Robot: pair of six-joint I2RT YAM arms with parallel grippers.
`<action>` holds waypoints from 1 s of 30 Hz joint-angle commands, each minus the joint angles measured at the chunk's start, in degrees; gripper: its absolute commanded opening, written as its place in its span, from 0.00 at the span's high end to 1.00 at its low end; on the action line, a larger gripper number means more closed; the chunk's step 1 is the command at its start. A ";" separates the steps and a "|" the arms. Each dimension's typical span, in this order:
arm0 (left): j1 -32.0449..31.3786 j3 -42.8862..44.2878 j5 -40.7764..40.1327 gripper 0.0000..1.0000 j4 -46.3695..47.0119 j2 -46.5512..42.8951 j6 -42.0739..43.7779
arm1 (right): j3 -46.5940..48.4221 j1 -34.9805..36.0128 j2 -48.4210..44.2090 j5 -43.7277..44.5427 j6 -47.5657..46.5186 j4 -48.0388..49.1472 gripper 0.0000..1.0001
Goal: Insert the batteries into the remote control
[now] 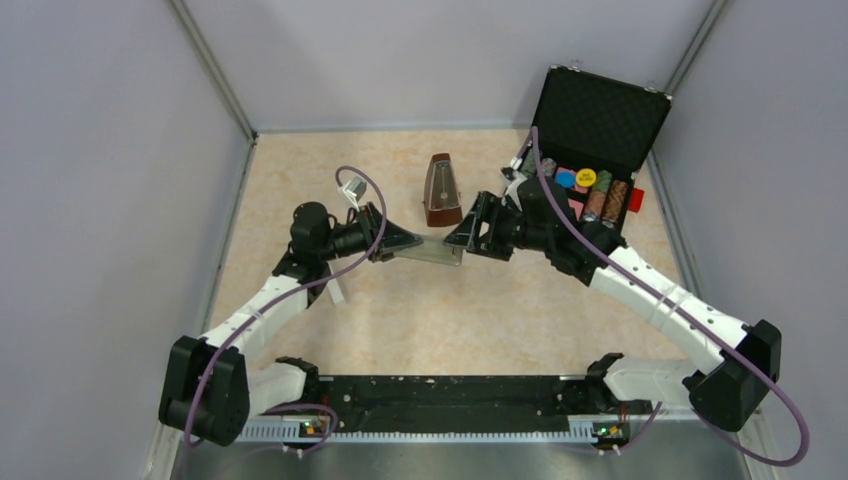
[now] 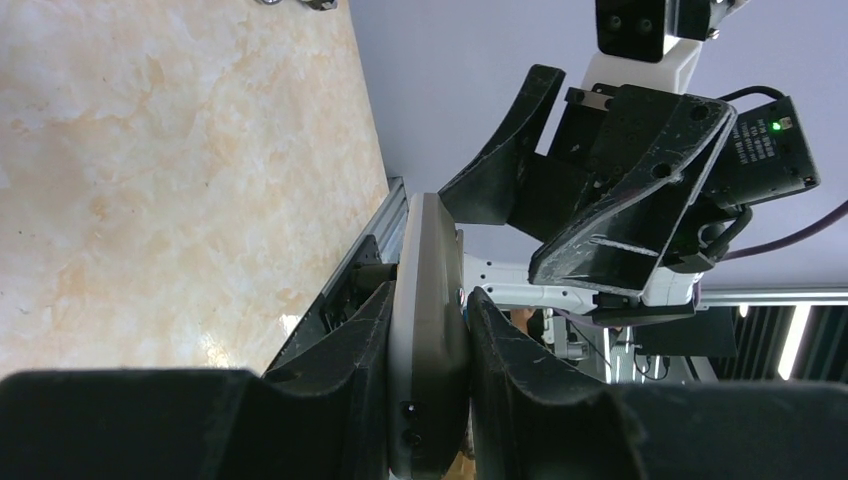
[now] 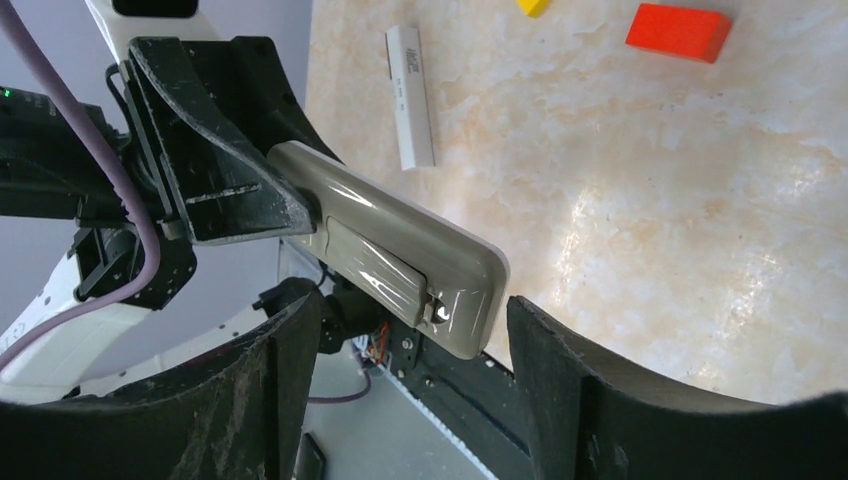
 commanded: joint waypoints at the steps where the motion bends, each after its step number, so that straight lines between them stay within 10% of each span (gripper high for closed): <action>1: 0.30 1.11 1.63 1.00 6.05 -1.93 -2.11 | -2.46 -0.72 -1.19 -2.87 2.17 5.77 0.32; 8: 0.30 1.03 2.28 1.00 9.59 -2.01 -5.40 | -5.47 -0.72 -1.14 -4.13 3.36 8.51 0.36; 20: 0.34 0.00 3.38 1.00 15.39 -2.89 -8.20 | -8.13 -0.67 -0.40 -5.49 5.08 11.08 0.70; 30: 0.30 3.96 2.44 1.00 -4.83 -7.27 14.24 | -8.01 -0.80 -4.59 -4.84 3.48 13.51 0.31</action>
